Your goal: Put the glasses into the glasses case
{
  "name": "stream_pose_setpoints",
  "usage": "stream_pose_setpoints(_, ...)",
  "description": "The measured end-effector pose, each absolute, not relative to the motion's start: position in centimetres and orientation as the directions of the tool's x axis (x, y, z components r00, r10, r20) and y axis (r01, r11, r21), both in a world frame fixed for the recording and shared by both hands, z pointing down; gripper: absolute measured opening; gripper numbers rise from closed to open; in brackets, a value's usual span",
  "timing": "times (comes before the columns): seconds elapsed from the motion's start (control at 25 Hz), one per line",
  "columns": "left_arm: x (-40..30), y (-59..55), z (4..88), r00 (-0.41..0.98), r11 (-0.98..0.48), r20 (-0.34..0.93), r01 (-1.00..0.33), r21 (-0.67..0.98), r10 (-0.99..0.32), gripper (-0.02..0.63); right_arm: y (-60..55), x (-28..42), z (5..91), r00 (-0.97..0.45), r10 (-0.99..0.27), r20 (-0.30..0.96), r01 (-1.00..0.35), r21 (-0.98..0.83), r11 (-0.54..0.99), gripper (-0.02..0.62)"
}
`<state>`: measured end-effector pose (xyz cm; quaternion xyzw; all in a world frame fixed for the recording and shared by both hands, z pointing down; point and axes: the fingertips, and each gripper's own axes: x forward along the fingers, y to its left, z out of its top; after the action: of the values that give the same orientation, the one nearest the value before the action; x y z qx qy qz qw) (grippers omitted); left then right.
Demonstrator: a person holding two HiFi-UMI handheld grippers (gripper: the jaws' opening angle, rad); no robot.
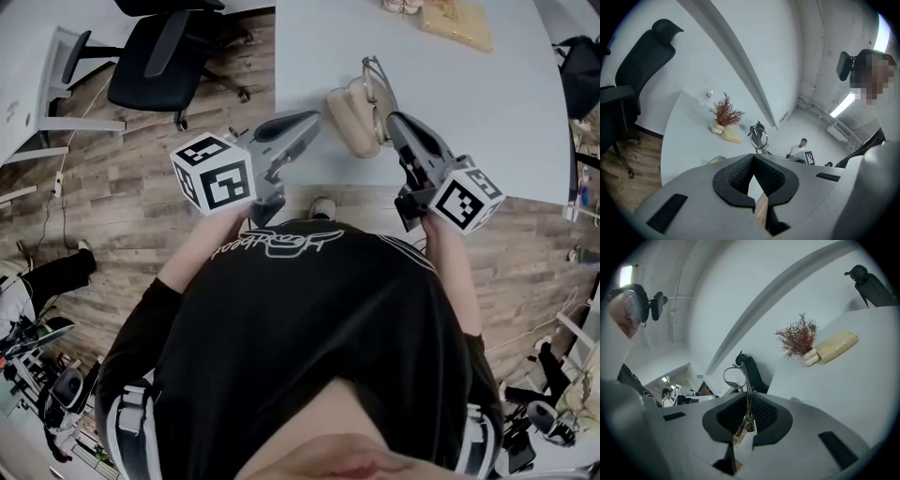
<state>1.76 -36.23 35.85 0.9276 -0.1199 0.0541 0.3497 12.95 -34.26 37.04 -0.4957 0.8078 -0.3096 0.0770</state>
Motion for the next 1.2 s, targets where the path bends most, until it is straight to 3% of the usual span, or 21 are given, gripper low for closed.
stream_pose_setpoints(1.2,1.1,-37.2,40.4,0.956,-0.665,0.228,-0.293,0.687,-0.186,0.006,-35.7,12.2,51.1,-0.453,-0.739,0.499,-0.842,-0.512,0.171,0.029)
